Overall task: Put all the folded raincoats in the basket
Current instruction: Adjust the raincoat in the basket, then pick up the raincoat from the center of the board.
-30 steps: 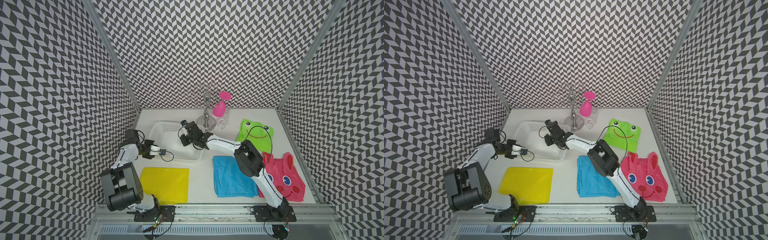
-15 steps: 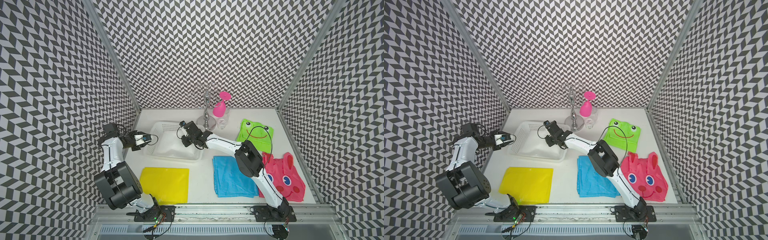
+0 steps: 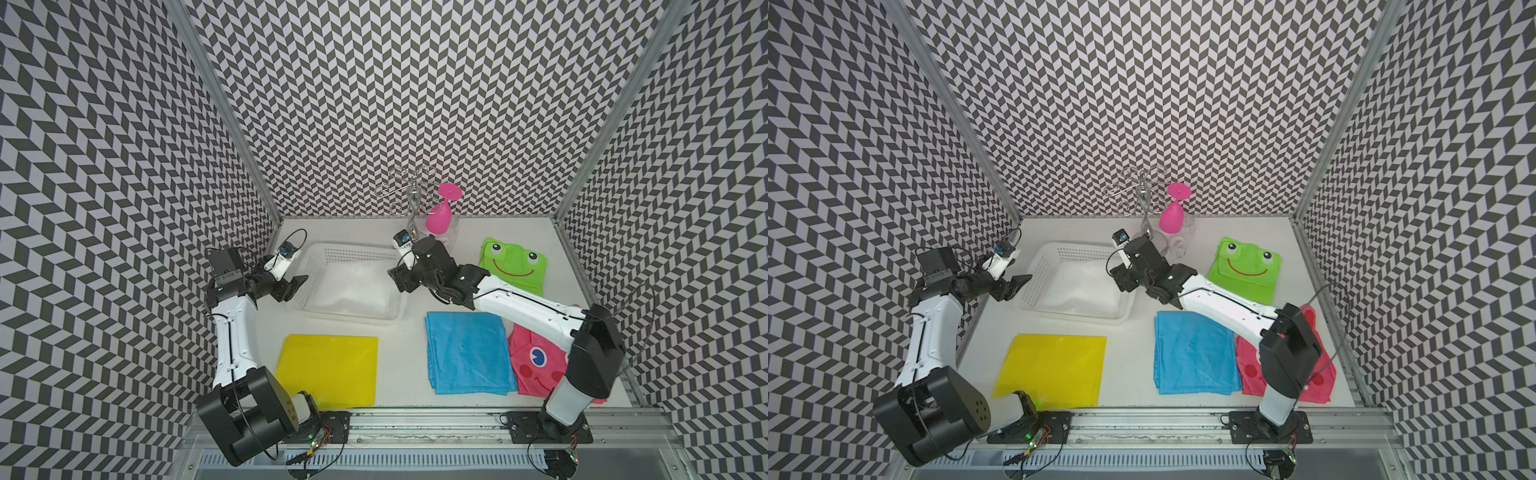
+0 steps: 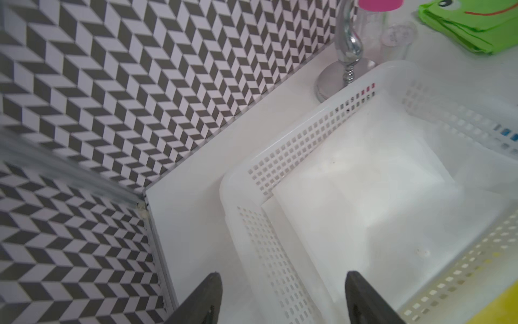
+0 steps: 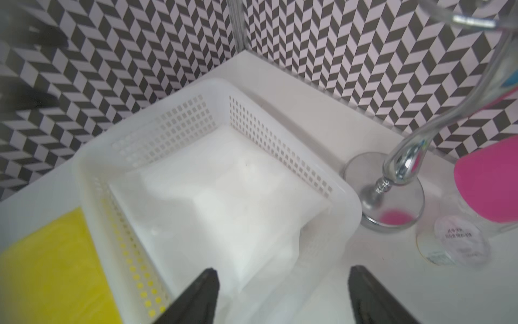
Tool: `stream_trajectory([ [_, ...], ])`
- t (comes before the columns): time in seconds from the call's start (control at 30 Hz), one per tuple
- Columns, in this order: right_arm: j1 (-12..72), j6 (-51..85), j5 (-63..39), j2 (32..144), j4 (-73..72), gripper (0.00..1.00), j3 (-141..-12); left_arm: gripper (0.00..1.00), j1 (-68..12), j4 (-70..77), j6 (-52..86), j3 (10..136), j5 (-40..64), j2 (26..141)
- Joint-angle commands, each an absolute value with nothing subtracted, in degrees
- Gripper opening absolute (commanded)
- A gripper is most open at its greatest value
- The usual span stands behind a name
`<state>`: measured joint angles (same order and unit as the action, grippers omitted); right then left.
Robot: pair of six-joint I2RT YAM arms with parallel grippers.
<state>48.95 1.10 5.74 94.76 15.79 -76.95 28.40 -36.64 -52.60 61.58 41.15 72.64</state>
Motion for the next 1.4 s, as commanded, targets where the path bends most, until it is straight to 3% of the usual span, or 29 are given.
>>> stream_trajectory([
  [0.0,48.52,-2.92,-3.72,91.86,14.93,1.00,-70.73,0.74,28.79,-37.79,-39.35,60.52,32.36,71.77],
  [0.1,49.82,-8.89,-12.87,90.54,16.04,1.00,-68.51,0.76,29.34,-40.40,-39.18,56.78,29.70,69.45],
  [0.37,62.88,-47.15,-15.42,78.83,-12.24,1.00,-41.31,0.79,31.28,-50.04,-45.19,49.67,22.81,66.35],
  [0.47,66.04,-55.84,-13.90,83.85,-10.62,1.00,-42.89,0.79,33.45,-53.39,-49.80,47.19,21.21,66.21],
  [0.63,72.16,-65.67,-3.15,94.75,-10.94,0.99,-47.24,0.80,36.26,-52.38,-52.03,41.98,15.75,67.33],
  [0.9,75.93,-72.77,-2.41,104.92,-10.07,0.94,-53.32,0.82,39.54,-47.44,-52.47,35.29,10.63,69.33],
  [1.3,76.44,-78.10,-4.09,112.13,-5.24,0.64,-58.12,0.78,39.21,-41.80,-52.36,32.60,8.00,79.89],
  [1.37,76.70,-78.90,-4.02,112.86,-4.58,0.55,-58.83,0.78,39.13,-41.91,-52.92,32.37,8.02,79.51],
])
